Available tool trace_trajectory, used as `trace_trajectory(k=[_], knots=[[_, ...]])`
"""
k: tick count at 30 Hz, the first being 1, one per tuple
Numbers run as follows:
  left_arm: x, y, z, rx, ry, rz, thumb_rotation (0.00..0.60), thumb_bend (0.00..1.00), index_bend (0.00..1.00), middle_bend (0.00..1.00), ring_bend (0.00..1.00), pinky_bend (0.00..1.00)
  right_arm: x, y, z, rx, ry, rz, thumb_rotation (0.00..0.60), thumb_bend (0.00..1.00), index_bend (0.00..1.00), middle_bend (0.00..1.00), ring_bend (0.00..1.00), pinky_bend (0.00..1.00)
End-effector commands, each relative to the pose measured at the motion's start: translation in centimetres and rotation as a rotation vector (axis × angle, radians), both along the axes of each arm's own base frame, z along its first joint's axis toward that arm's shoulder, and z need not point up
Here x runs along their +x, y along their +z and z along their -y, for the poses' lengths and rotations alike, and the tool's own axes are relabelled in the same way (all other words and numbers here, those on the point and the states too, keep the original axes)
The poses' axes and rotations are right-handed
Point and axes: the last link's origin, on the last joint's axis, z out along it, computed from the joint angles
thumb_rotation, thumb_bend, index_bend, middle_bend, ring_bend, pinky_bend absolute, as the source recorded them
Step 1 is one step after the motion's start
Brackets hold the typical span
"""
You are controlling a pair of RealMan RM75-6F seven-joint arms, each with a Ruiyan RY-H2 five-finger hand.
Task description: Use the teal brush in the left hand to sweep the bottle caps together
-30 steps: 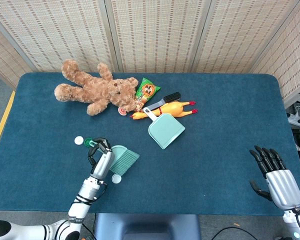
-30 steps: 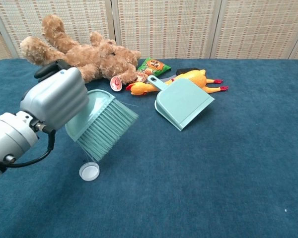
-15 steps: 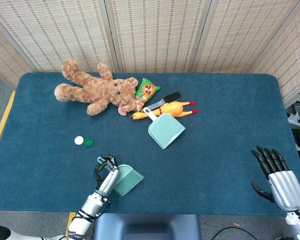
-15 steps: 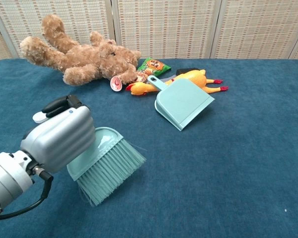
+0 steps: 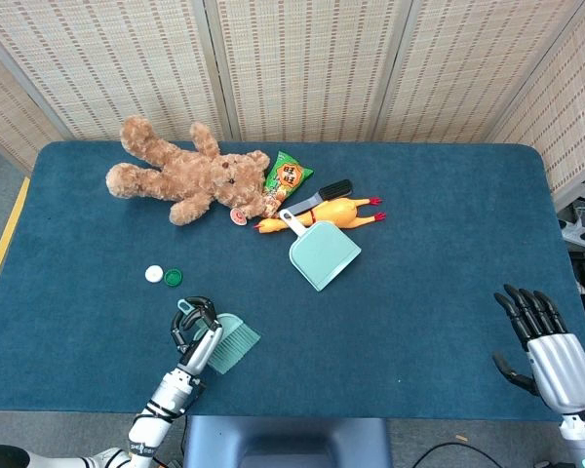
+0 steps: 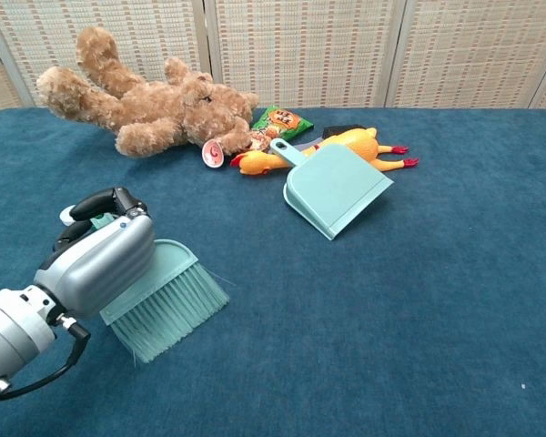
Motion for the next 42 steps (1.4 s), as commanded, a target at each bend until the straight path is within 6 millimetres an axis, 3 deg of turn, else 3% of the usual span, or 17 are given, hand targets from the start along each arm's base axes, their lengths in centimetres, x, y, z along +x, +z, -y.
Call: trace_trajectory(k=[1, 22, 42], knots=[[-0.2, 0.0, -0.3, 0.028, -0.006, -0.016, 0.6, 0.55, 0.87, 1.0, 0.75, 0.83, 0.0, 0.0, 0.0, -0.001, 0.0, 0.0, 0.6, 0.23, 0.0, 0.0, 0.0, 0.0], [-3.3, 1.1, -2.1, 0.183, 0.029, -0.097, 0.6, 0.55, 0.87, 1.0, 0.75, 0.83, 0.2, 0.4, -0.4, -0.01, 0.007, 0.008, 0.6, 0.23, 0.0, 0.0, 0.0, 0.0], [-5.5, 3.1, -7.0, 0.314, 0.09, -0.138, 0.6, 0.55, 0.87, 1.0, 0.75, 0.83, 0.2, 0.4, -0.5, -0.011, 0.005, 0.004, 0.6, 0.23, 0.0, 0.0, 0.0, 0.0]])
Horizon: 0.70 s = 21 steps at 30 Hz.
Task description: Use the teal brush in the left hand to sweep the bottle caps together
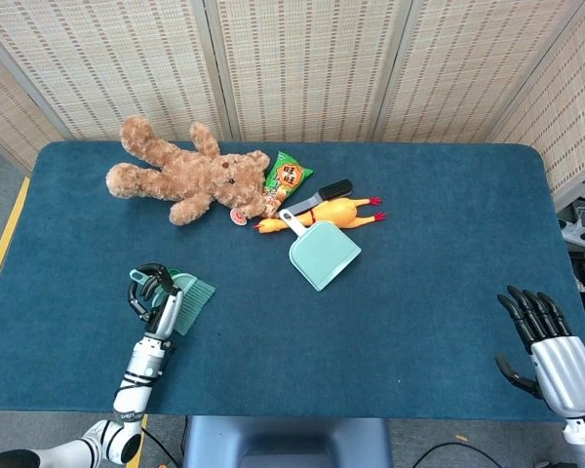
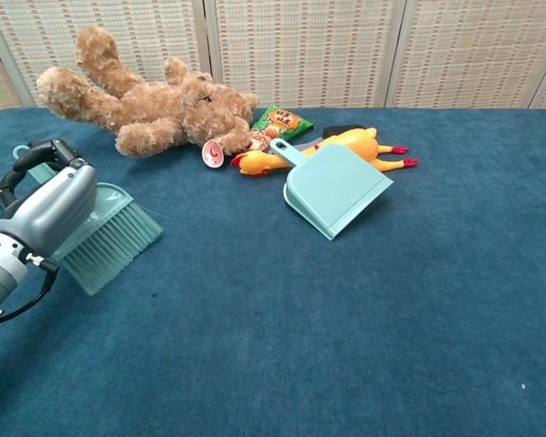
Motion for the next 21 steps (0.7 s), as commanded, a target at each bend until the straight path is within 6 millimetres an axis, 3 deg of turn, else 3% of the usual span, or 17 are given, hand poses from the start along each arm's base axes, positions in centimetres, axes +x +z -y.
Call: trace_trajectory(k=[1, 11, 21], knots=[[-0.6, 0.6, -1.2, 0.026, 0.023, -0.008, 0.6, 0.55, 0.87, 1.0, 0.75, 0.83, 0.0, 0.0, 0.0, -0.001, -0.001, -0.001, 0.6, 0.23, 0.0, 0.0, 0.0, 0.0], [-1.9, 2.4, -4.7, 0.113, 0.102, -0.023, 0.6, 0.55, 0.87, 1.0, 0.75, 0.83, 0.0, 0.2, -0.1, -0.013, -0.002, 0.001, 0.6, 0.23, 0.0, 0.0, 0.0, 0.0], [-3.2, 3.4, -5.9, 0.154, 0.139, 0.002, 0.6, 0.55, 0.86, 1.0, 0.75, 0.83, 0.1, 0.2, -0.1, -0.017, 0.0, 0.002, 0.6, 0.23, 0.0, 0.0, 0.0, 0.0]])
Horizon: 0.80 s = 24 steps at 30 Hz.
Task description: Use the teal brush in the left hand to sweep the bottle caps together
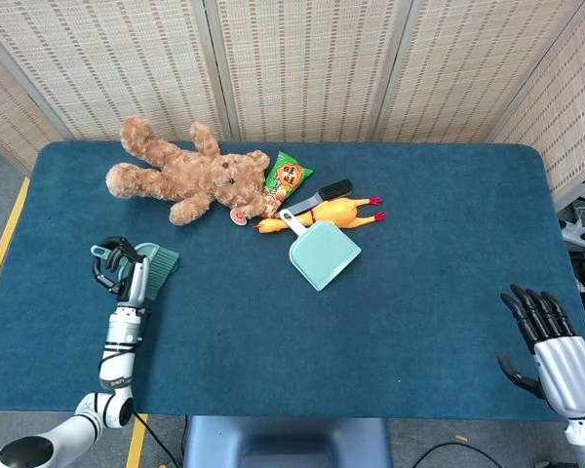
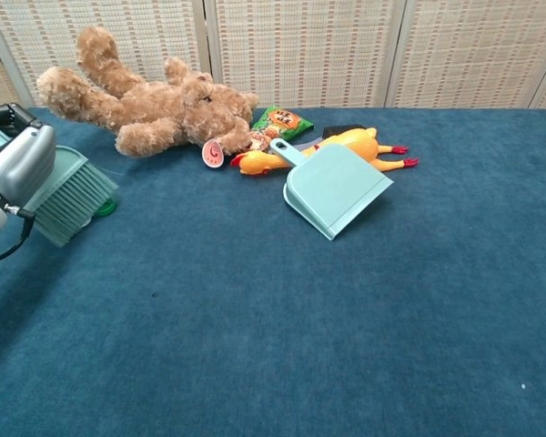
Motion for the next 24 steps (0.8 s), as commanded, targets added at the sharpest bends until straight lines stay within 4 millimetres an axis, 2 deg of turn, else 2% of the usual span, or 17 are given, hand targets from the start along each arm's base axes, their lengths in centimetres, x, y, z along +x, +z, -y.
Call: trace_trajectory(k=[1, 7, 9, 12, 15, 18, 20, 24], knots=[[0.4, 0.2, -0.2, 0.017, -0.013, 0.037, 0.6, 0.55, 0.86, 1.0, 0.75, 0.83, 0.0, 0.0, 0.1, -0.001, -0.001, -0.001, 0.6, 0.23, 0.0, 0.0, 0.0, 0.0], [3.9, 1.1, 1.8, 0.01, -0.099, 0.228, 0.6, 0.55, 0.86, 1.0, 0.75, 0.83, -0.1, -0.5, 0.4, 0.011, -0.01, -0.013, 0.6, 0.23, 0.0, 0.0, 0.0, 0.0], [5.3, 1.8, 3.4, -0.02, -0.119, 0.28, 0.6, 0.55, 0.86, 1.0, 0.75, 0.83, 0.0, -0.7, 0.4, 0.018, -0.012, -0.02, 0.6, 0.23, 0.0, 0.0, 0.0, 0.0], [6.3, 2.8, 6.3, -0.108, -0.077, 0.369, 0.6, 0.55, 0.86, 1.0, 0.75, 0.83, 0.1, -1.1, 0.5, 0.032, -0.012, -0.026, 0.6, 0.23, 0.0, 0.0, 0.0, 0.0], [6.5, 3.7, 8.1, -0.173, -0.012, 0.454, 0.6, 0.55, 0.86, 1.0, 0.75, 0.82, 0.2, -1.5, 0.5, 0.043, -0.012, -0.032, 0.6, 0.23, 0.0, 0.0, 0.0, 0.0], [5.9, 3.9, 8.8, -0.202, 0.107, 0.616, 0.6, 0.55, 0.86, 1.0, 0.75, 0.82, 0.2, -2.0, 0.6, 0.056, -0.015, -0.041, 0.6, 0.23, 0.0, 0.0, 0.0, 0.0], [5.5, 3.7, 9.1, -0.205, 0.2, 0.714, 0.6, 0.55, 0.85, 1.0, 0.75, 0.82, 0.4, -2.2, 0.6, 0.063, -0.014, -0.045, 0.6, 0.23, 0.0, 0.0, 0.0, 0.0], [4.5, 2.3, 9.4, -0.282, 0.27, 0.822, 0.6, 0.55, 0.8, 1.0, 0.75, 0.83, 0.4, -2.5, 0.6, 0.066, -0.016, -0.052, 0.6, 0.23, 0.0, 0.0, 0.0, 0.0]])
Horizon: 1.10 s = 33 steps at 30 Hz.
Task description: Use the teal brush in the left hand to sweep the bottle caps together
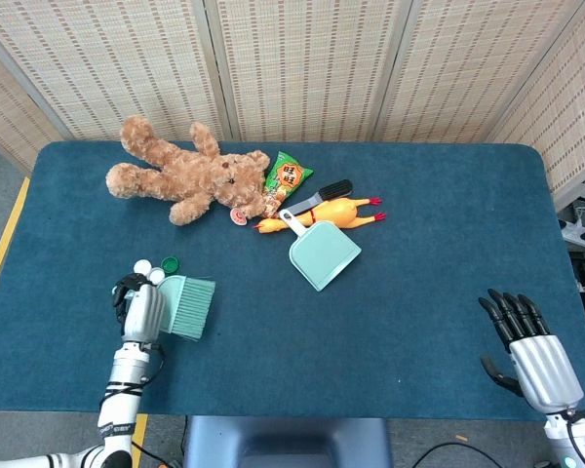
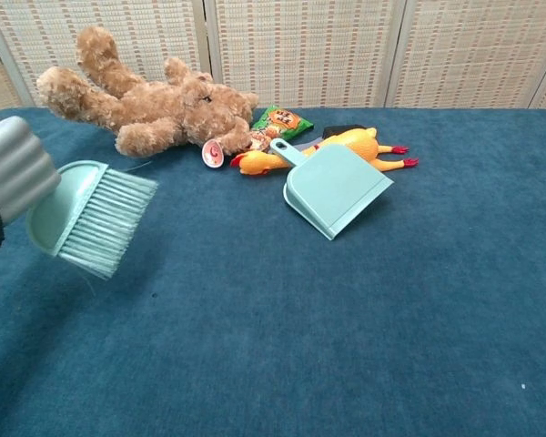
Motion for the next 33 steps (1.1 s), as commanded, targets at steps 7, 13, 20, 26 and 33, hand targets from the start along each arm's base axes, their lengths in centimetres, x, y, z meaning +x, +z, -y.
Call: trace_trajectory(k=[7, 13, 20, 26, 33], knots=[[-3.2, -2.1, 1.0, -0.21, 0.112, 0.266, 0.6, 0.45, 0.49, 0.92, 0.73, 0.84, 0.0, -0.1, 0.1, 0.0, -0.004, 0.001, 0.6, 0.23, 0.0, 0.0, 0.0, 0.0], [-3.9, -2.3, 0.6, -0.206, 0.143, 0.312, 0.6, 0.37, 0.18, 0.73, 0.64, 0.78, -0.1, 0.0, 0.2, -0.005, -0.007, 0.003, 0.6, 0.23, 0.0, 0.0, 0.0, 0.0], [-4.1, -0.4, -0.2, -0.15, 0.197, 0.459, 0.6, 0.3, 0.0, 0.25, 0.54, 0.71, -0.2, -0.3, 0.4, -0.007, -0.018, -0.008, 0.6, 0.23, 0.0, 0.0, 0.0, 0.0], [-1.9, 6.9, 0.7, -0.054, 0.184, 0.901, 0.6, 0.3, 0.0, 0.01, 0.14, 0.41, -0.6, -0.2, 0.9, -0.029, -0.041, -0.019, 0.6, 0.23, 0.0, 0.0, 0.0, 0.0], [-5.6, 13.2, 5.3, 0.011, 0.11, 1.39, 0.6, 0.3, 0.0, 0.0, 0.0, 0.17, -1.1, -0.6, 1.8, -0.053, -0.072, -0.063, 0.6, 0.23, 0.0, 0.0, 0.0, 0.0]])
